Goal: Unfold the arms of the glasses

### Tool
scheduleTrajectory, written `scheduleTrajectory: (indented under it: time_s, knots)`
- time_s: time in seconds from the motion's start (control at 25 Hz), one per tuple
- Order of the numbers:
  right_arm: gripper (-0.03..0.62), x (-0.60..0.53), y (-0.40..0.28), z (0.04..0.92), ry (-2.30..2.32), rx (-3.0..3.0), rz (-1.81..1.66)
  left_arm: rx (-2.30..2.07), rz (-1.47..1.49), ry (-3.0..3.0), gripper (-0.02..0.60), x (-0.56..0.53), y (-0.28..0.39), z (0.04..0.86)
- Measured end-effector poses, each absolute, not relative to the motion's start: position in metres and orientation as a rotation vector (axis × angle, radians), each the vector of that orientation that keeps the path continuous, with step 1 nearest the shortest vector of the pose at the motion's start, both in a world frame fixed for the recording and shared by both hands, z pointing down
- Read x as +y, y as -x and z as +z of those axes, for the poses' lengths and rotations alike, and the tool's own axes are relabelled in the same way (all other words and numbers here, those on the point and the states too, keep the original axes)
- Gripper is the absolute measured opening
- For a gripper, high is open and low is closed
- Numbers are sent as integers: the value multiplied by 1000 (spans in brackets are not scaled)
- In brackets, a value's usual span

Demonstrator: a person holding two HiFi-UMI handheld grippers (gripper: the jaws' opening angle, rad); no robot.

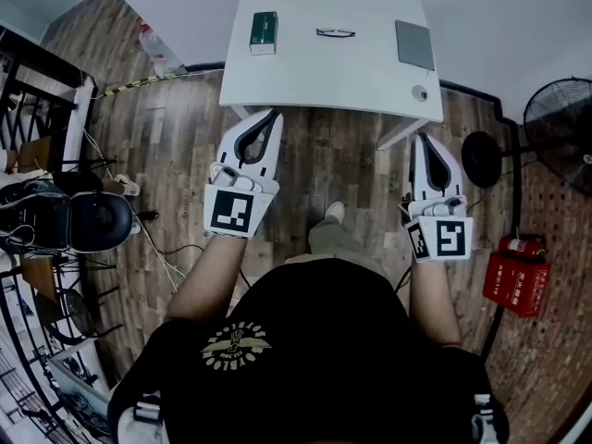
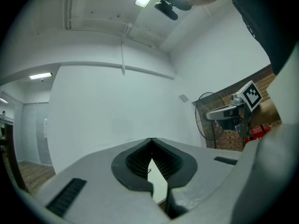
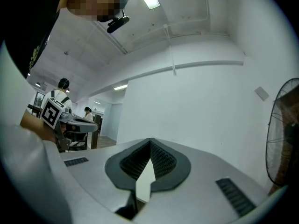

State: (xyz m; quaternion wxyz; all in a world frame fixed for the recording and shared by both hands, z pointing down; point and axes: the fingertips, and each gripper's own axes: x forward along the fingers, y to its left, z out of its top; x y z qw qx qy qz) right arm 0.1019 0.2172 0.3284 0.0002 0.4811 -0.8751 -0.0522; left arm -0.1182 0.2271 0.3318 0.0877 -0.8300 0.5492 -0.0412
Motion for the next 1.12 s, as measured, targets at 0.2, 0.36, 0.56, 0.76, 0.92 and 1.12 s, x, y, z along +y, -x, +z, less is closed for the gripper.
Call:
scheduleTrajectory:
  time_s: [0.2, 0.36, 0.56, 0.76, 0.92, 1.12]
  knots:
    - [-5, 190, -114, 344, -1521, -2741, -129, 1647, -151, 2462, 6, 200, 114, 342]
    - [-5, 181, -118, 365, -1511, -2709, -73, 1678, -157, 2482, 6, 189, 115, 361]
    - [-5, 173, -112, 382, -1479, -2697, -5, 1713, -198, 2542, 6, 181, 113, 390]
    - [-5, 152, -104, 369, -1412, -2743, -22, 1723, -197, 2516, 6, 161, 109, 375]
    - [-5, 127, -101, 351, -1365, -2782, -65, 1726, -167, 2482, 6, 136, 105, 355]
    - [-5, 91, -112, 337, -1339, -2816, -95, 1718, -170, 2458, 6, 105, 85, 342]
